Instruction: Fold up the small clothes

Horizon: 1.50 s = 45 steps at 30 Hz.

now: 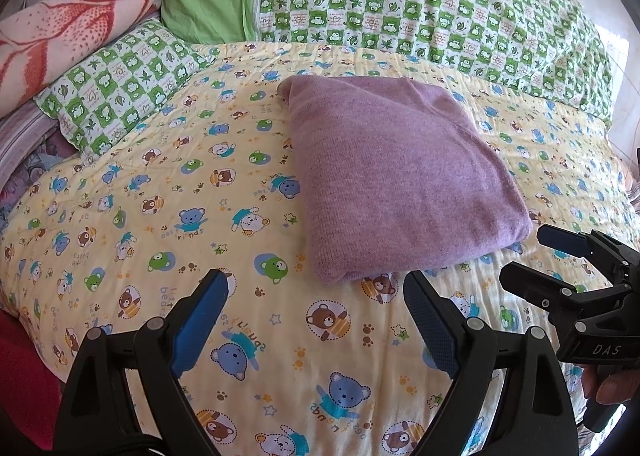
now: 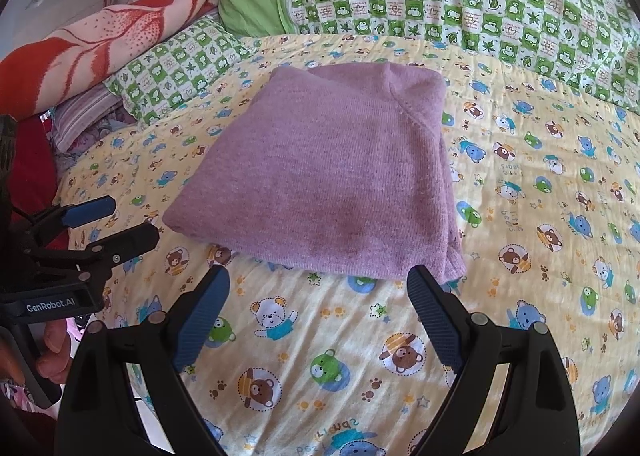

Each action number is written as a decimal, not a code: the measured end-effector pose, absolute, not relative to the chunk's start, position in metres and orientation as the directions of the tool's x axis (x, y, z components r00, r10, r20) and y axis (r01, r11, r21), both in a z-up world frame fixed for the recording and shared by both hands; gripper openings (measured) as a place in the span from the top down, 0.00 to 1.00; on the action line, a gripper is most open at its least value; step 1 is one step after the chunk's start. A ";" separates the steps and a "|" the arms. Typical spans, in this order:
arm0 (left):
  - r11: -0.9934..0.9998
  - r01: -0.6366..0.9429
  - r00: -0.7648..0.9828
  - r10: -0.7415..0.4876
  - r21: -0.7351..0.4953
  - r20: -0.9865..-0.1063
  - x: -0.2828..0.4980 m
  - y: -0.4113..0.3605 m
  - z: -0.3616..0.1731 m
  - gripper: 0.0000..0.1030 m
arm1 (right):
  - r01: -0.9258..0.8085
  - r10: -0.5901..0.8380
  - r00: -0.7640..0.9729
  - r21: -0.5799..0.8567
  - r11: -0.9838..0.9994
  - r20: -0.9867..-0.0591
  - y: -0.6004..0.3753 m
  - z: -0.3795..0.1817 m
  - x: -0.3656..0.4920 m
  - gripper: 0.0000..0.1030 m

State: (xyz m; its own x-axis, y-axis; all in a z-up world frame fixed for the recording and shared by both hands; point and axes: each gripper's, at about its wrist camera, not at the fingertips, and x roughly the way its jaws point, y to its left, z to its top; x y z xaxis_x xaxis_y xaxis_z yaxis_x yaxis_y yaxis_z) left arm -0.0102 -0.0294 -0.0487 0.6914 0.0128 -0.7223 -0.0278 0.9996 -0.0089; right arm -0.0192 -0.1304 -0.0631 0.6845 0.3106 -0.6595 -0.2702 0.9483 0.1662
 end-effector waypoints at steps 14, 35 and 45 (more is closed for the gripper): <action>1.000 -0.026 0.695 0.012 -0.009 -0.719 -0.010 -0.030 -0.047 0.12 | -0.265 0.308 0.689 0.168 0.950 -0.656 -0.131 -0.062 -0.019 0.12; 1.000 -0.028 0.697 0.013 -0.010 -0.717 -0.010 -0.036 -0.045 0.12 | -0.250 0.301 0.699 0.173 0.953 -0.649 -0.129 -0.057 -0.021 0.12; 1.000 -0.024 0.697 0.010 -0.009 -0.717 -0.011 -0.040 -0.044 0.12 | -0.239 0.301 0.706 0.185 0.953 -0.641 -0.127 -0.054 -0.024 0.12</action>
State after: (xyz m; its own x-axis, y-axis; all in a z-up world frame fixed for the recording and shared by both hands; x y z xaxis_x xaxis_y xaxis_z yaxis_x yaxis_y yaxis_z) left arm -0.0110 -0.0397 -0.0437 0.6971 0.0099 -0.7169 -0.0239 0.9997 -0.0095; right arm -0.0238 -0.1267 -0.0541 0.7062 0.3014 -0.6407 -0.2387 0.9532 0.1853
